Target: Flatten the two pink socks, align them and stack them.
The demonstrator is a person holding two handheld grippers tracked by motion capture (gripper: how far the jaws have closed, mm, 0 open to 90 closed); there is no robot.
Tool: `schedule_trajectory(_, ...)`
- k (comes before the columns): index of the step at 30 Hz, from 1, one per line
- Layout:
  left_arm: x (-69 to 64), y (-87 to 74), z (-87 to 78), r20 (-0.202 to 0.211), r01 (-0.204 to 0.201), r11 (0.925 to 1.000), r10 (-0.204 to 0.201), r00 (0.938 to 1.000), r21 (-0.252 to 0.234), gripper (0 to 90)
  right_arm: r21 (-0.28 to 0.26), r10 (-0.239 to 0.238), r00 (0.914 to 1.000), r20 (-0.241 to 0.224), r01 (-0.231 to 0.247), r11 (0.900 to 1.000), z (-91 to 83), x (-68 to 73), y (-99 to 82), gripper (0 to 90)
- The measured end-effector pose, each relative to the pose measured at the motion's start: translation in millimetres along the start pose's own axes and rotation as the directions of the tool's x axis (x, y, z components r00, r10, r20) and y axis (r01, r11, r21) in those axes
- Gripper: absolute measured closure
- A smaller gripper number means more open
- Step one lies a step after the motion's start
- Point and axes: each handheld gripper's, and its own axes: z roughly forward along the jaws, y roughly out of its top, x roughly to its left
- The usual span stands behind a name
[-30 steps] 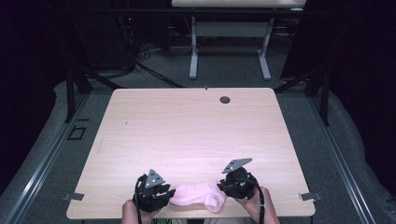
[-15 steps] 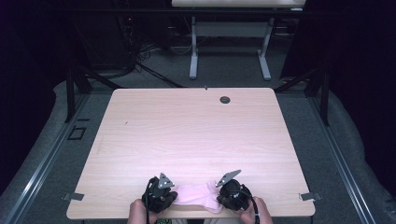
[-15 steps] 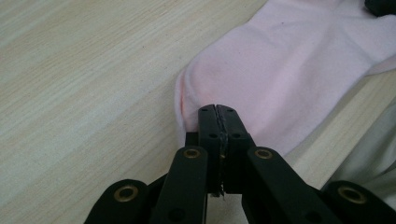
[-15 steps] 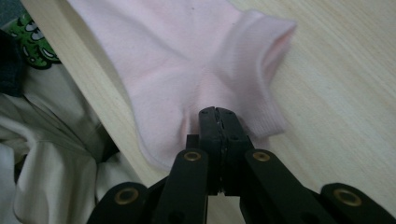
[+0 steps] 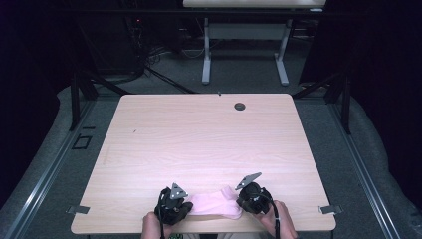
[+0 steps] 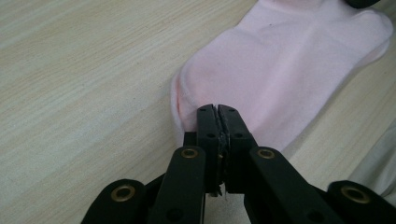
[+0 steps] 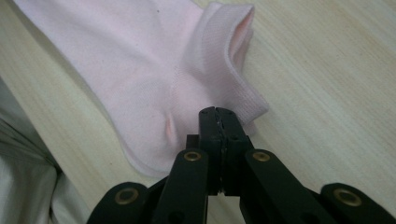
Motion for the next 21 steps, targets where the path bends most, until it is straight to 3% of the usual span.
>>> schedule_trajectory(5,1.0,2.6,-2.7,0.029,-0.008,0.9999,0.008,0.9996,-0.014,78.6,-0.002,0.003,1.0000,-0.008,-0.003,1.0000,0.3,-2.9,0.8,89.7)
schedule_trajectory(7,1.6,5.7,-8.7,0.058,-0.005,0.9991,0.007,0.9983,-0.042,64.6,-0.029,0.029,0.9993,-0.023,-0.030,0.9991,-4.0,-6.1,-0.3,85.8)
schedule_trajectory(9,3.2,11.0,-20.6,0.029,-0.002,0.9961,0.004,0.9996,-0.088,54.5,-0.078,0.048,0.9985,-0.026,-0.050,0.9957,-10.9,-9.2,-2.5,82.3)
schedule_trajectory(10,3.2,11.0,-20.6,0.029,-0.002,0.9961,0.004,0.9996,-0.088,50.5,-0.105,0.059,0.9982,-0.010,-0.060,0.9927,-15.1,-10.5,-3.6,77.1)
schedule_trajectory(11,6.9,13.8,-28.4,-0.012,-0.004,0.9942,0.002,0.9999,-0.108,44.7,-0.134,0.074,0.9973,0.002,-0.073,0.9882,-19.6,-12.0,-4.8,72.6)
schedule_trajectory(12,10.6,14.7,-31.8,-0.022,-0.007,0.9934,0.004,0.9997,-0.115,39.6,-0.150,0.092,0.9956,0.017,-0.089,0.9847,-24.7,-13.4,-6.1,67.0)
schedule_trajectory(15,24.2,13.9,-40.7,-0.059,0.014,0.9890,-0.023,0.9980,-0.147,27.5,-0.222,0.139,0.9891,0.050,-0.124,0.9671,-35.9,-20.4,-12.2,40.5)
schedule_trajectory(17,29.6,13.2,-43.9,-0.072,0.018,0.9880,-0.029,0.9970,-0.154,21.0,-0.234,0.174,0.9833,0.054,-0.157,0.9594,-41.4,-27.5,-17.2,24.4)
schedule_trajectory(18,40.4,10.4,-50.7,-0.100,0.025,0.9855,-0.042,0.9941,-0.168,18.6,-0.252,0.190,0.9804,0.050,-0.172,0.9524,-44.1,-30.1,-20.5,20.2)
schedule_trajectory(21,53.2,6.1,-57.9,-0.142,0.036,0.9817,-0.063,0.9878,-0.187,15.4,-0.279,0.214,0.9757,0.048,-0.193,0.9408,-49.8,-36.5,-27.5,12.2)
